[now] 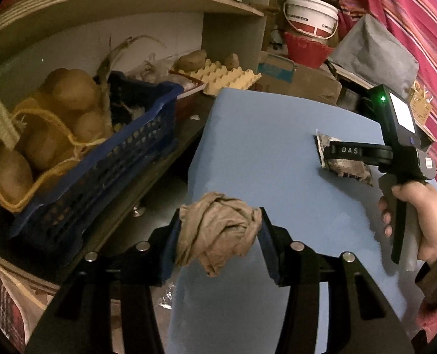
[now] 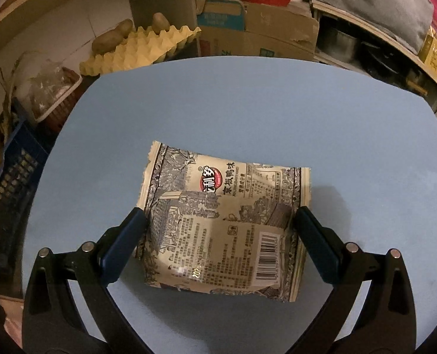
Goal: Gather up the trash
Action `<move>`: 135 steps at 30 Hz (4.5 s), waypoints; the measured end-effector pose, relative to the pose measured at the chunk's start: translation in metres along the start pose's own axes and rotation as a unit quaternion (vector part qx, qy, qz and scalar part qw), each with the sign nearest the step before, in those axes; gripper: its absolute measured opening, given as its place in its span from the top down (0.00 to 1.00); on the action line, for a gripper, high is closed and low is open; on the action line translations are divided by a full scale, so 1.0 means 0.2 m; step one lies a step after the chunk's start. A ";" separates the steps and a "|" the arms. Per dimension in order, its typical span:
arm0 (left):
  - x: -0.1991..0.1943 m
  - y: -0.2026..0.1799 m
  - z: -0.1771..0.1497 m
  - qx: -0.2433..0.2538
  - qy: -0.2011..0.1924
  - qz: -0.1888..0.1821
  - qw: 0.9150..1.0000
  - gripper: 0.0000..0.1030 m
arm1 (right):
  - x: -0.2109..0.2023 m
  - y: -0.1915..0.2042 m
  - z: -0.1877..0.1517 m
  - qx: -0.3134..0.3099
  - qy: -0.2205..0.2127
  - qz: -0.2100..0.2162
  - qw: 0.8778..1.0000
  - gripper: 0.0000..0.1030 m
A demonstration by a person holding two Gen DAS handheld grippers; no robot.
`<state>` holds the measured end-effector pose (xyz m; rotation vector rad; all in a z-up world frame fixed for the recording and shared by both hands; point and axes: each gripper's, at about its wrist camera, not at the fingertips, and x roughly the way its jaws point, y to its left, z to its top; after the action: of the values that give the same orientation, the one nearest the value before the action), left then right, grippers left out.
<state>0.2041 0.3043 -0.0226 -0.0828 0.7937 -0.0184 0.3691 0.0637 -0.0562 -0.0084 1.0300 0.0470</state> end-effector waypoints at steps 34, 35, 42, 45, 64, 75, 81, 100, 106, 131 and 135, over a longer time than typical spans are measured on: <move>-0.25 -0.66 -0.02 -0.010 -0.061 0.016 0.998 0.52 | -0.87 -1.17 -0.45 -0.027 -0.114 0.031 0.993 0.76; -0.26 -0.73 -0.01 -0.006 -0.064 0.011 0.998 0.52 | -0.91 -1.25 -0.48 -0.022 -0.120 0.027 0.992 0.76; -0.35 -1.29 0.01 0.026 -0.082 -0.036 0.996 0.52 | -1.15 -1.87 -0.69 0.019 -0.163 -0.017 0.986 0.76; -0.35 -1.51 0.00 0.037 -0.083 -0.052 0.995 0.52 | -1.22 -2.15 -0.81 0.053 -0.175 -0.033 0.983 0.76; -0.18 -2.76 -0.08 0.133 -0.077 -0.160 0.975 0.52 | -1.27 -2.95 -1.10 0.167 -0.157 -0.060 0.972 0.76; -0.07 -3.37 -0.21 0.194 -0.056 -0.217 0.955 0.51 | -1.17 -3.10 -1.24 0.190 -0.135 -0.075 0.970 0.75; -0.03 -3.64 -0.33 0.224 -0.040 -0.239 0.944 0.50 | -1.22 -3.27 -1.34 0.249 -0.154 -0.068 0.954 0.75; -0.01 -3.33 -0.25 0.170 -0.045 -0.169 0.970 0.16 | -1.07 -3.15 -1.22 0.211 -0.129 -0.065 0.967 0.41; -0.06 -3.17 -0.24 0.163 -0.056 -0.151 0.973 0.15 | -1.01 -3.12 -1.22 0.202 -0.113 -0.076 0.970 0.22; -0.69 -2.04 -0.61 0.125 -0.156 -0.035 0.979 0.04 | -1.43 -2.16 -1.52 0.108 -0.257 -0.048 0.959 0.04; -0.70 -1.86 -0.71 0.107 -0.157 -0.033 0.981 0.04 | -1.45 -1.96 -1.58 0.089 -0.270 -0.029 0.958 0.04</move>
<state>0.0092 -0.0695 0.0080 0.0904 0.4702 -0.1489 -0.0338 -0.3479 0.0227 0.1325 0.4839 -0.0938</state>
